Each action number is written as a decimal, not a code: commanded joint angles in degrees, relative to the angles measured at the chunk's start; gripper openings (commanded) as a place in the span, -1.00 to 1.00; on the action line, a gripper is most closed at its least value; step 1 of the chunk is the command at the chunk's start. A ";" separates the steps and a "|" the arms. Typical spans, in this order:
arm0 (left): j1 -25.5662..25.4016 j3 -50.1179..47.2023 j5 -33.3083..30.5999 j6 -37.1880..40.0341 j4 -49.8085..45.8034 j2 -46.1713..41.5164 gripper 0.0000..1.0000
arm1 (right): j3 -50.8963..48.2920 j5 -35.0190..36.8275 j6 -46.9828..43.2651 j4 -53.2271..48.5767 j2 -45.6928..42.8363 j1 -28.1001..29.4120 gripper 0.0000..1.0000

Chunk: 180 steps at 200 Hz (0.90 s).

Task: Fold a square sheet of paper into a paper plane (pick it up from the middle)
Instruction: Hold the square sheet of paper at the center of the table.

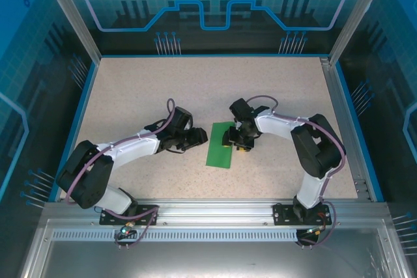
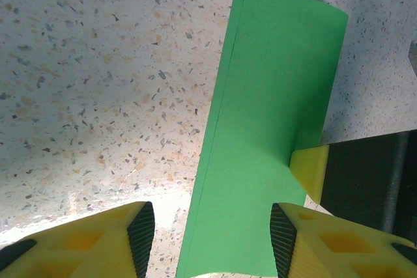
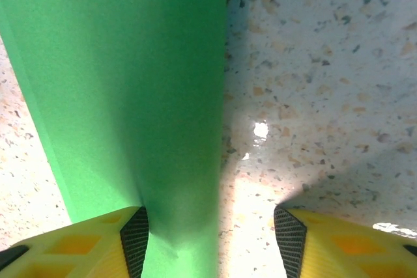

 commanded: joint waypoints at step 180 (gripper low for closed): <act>-0.10 -0.78 -0.78 0.26 -0.98 -0.60 0.06 | 4.67 4.60 -1.59 -4.77 9.46 1.52 0.29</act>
